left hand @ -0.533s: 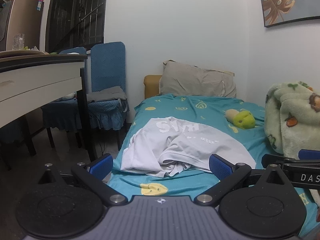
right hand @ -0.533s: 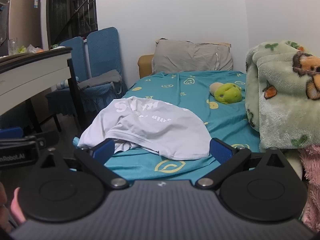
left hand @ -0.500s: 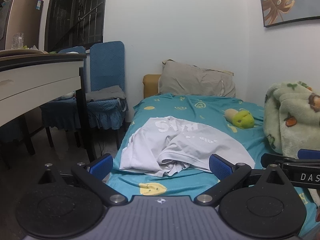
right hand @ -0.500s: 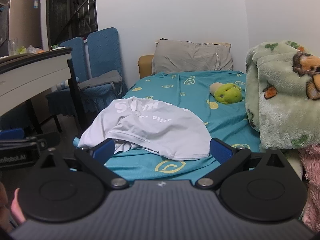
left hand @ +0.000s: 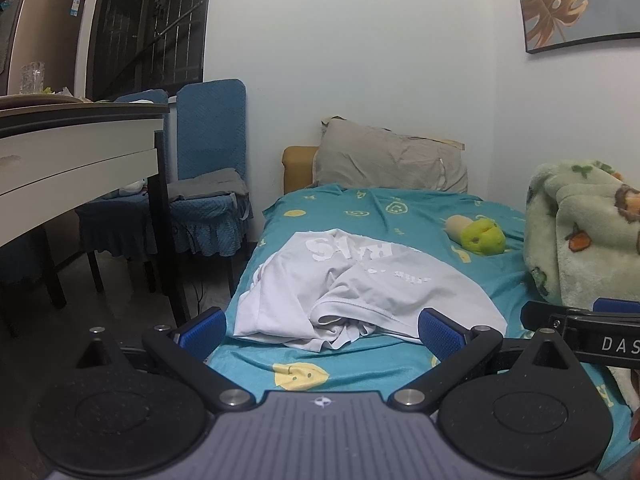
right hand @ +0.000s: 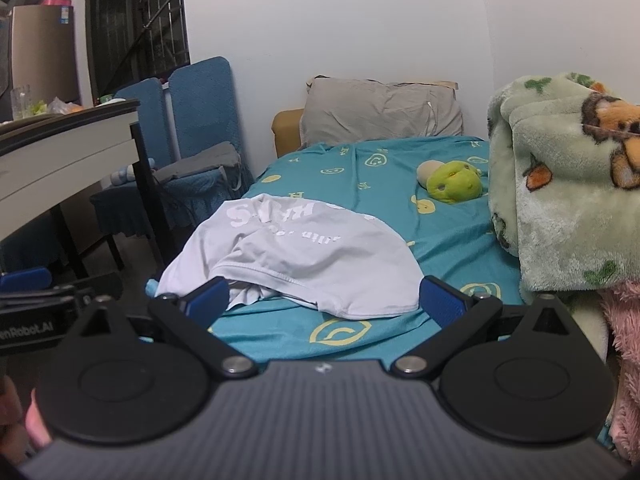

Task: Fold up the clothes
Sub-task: 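Move both grippers toward the crumpled white T-shirt on the bed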

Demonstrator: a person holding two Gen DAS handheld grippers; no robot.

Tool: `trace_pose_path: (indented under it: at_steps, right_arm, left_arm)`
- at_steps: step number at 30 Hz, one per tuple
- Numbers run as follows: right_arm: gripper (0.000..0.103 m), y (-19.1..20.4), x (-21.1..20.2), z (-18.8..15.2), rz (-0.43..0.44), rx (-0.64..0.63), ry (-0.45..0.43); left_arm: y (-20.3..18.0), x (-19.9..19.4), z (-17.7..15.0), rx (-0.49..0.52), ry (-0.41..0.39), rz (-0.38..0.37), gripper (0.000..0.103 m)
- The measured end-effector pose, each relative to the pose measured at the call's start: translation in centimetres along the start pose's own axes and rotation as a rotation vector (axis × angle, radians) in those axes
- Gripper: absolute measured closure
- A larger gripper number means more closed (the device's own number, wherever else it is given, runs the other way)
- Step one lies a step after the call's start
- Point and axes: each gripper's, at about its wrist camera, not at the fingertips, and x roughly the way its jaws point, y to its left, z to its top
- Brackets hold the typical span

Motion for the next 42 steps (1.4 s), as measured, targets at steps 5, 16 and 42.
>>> trace_pose_path:
  at_steps: [5,16,42]
  right_arm:
    - [0.0,-0.2,0.0,0.0,0.006,0.02,-0.004]
    - [0.0,0.2,0.1,1.7,-0.004,0.023,0.014]
    - [0.032,-6.8,7.8,3.7,0.004,0.207,0.111]
  left_arm:
    - [0.2,0.1,0.0,-0.012,-0.007,-0.003,0.0]
    - [0.3,0.9,0.1,-0.033,0.028,-0.017,0.0]
    - [-5.2,20.2,-4.2,0.367,0.47,-0.069,0.012]
